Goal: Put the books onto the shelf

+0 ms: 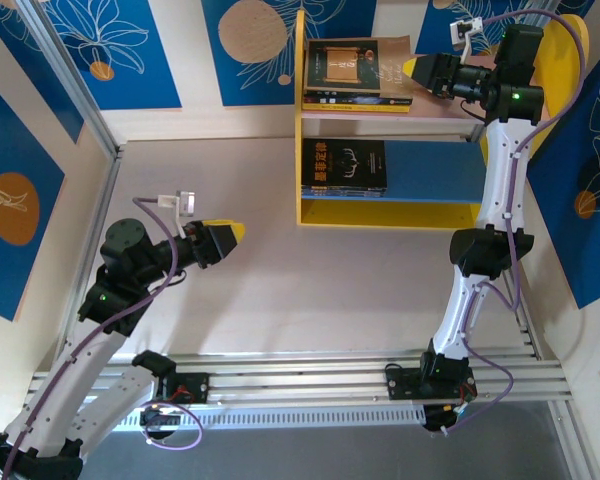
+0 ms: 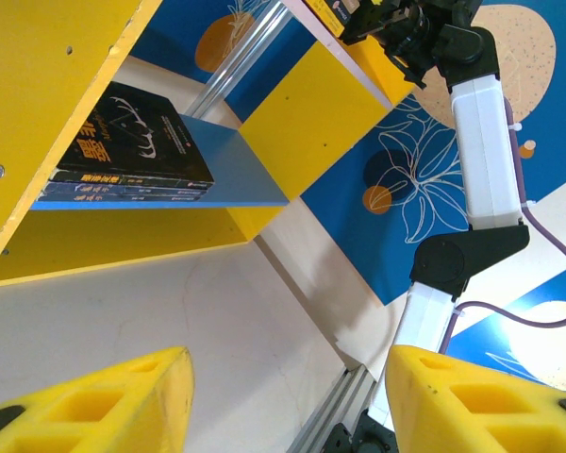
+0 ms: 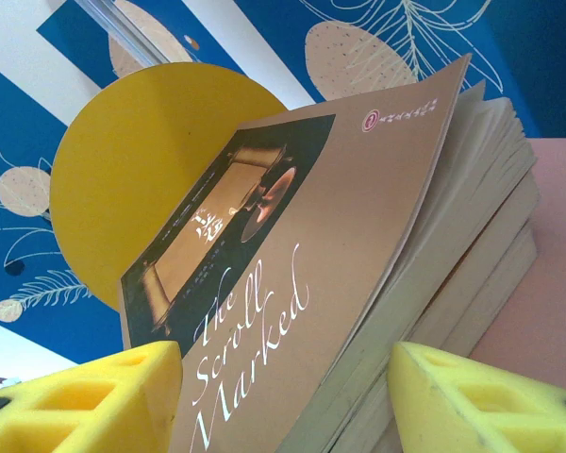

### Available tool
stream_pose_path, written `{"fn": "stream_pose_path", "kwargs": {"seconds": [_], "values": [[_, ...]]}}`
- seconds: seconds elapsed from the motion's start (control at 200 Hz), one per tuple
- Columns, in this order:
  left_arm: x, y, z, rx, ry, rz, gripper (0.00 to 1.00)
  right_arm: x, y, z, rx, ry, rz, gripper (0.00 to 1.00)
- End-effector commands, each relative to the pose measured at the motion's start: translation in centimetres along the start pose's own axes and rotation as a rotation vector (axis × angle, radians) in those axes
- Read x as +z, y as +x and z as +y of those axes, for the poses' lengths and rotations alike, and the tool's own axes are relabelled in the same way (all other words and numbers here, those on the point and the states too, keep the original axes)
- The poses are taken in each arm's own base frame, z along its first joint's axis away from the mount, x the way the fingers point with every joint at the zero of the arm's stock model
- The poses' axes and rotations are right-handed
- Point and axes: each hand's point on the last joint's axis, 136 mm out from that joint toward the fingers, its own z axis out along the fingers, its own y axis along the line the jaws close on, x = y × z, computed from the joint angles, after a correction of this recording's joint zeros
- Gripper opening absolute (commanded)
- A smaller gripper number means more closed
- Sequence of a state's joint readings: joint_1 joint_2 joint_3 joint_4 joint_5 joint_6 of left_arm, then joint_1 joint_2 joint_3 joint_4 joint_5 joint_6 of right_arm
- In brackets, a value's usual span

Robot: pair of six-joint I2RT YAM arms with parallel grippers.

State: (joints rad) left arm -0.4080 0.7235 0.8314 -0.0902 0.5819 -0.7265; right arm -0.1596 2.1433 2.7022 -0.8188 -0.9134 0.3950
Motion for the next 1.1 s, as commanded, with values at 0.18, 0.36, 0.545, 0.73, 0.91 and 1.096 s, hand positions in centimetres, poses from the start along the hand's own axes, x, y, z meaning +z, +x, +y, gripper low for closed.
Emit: {"fn": "stream_pose_path", "kwargs": {"seconds": [0.18, 0.36, 0.545, 0.73, 0.91, 1.096], "values": [[-0.5, -1.3, -1.4, 0.046, 0.020, -0.036, 0.57, -0.3, -0.6, 0.9, 0.007, 0.101, -0.044, 0.61], [-0.5, -1.3, -1.5, 0.050, 0.019, -0.035, 0.57, -1.2, -1.2, 1.7, 0.000, 0.148, -0.093, 0.61], [-0.6, -1.3, -1.4, 0.053, 0.016, -0.037, 0.57, -2.1, -1.6, 2.7, -0.014, 0.195, -0.136, 0.61], [-0.7, -1.2, -1.0, 0.053, -0.015, -0.032, 0.57, -3.0, -1.7, 3.5, -0.027, 0.236, -0.170, 0.61], [-0.8, -1.3, 0.0, 0.064, -0.082, -0.021, 0.60, -3.9, -0.5, 4.3, -0.058, 0.297, -0.184, 0.61], [-0.4, -2.0, 0.8, 0.079, -0.147, -0.006, 0.64, -5.3, 2.3, 6.2, -0.117, 0.368, -0.195, 0.61]]}}
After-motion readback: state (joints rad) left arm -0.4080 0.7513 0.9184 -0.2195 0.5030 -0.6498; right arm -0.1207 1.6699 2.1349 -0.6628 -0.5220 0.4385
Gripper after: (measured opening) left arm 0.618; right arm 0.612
